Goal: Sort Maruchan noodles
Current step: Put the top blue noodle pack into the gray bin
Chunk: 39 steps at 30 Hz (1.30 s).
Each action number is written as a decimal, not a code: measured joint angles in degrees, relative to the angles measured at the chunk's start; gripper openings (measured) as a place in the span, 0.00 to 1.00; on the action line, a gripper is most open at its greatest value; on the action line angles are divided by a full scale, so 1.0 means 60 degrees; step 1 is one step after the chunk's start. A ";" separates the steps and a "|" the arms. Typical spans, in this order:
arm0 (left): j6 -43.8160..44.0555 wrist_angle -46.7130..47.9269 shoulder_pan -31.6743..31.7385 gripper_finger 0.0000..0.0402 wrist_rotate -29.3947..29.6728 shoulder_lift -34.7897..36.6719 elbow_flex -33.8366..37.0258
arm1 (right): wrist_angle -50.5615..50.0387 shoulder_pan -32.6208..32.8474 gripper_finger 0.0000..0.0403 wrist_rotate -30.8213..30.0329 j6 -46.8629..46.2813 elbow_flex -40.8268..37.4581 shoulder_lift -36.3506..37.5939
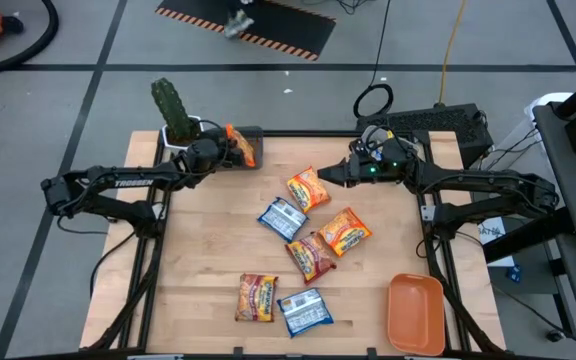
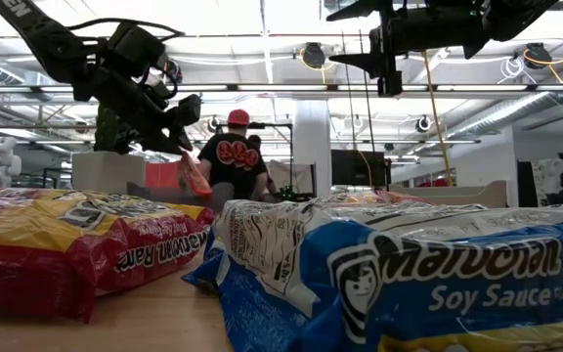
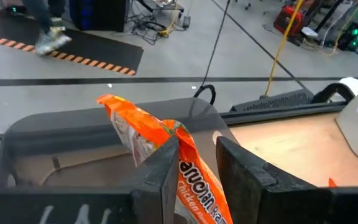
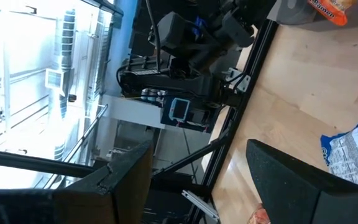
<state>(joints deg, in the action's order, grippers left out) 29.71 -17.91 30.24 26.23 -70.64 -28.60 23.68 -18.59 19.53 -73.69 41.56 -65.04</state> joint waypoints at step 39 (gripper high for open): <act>0.1366 0.3771 -0.1856 0.28 -0.5501 0.2650 0.0000 | -0.3906 -0.0095 0.62 0.0525 0.1445 0.0007 -0.0004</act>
<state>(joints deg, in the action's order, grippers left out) 37.91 4.71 19.10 -6.78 -54.74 -28.60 0.24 -19.16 22.68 -65.02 41.60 -65.06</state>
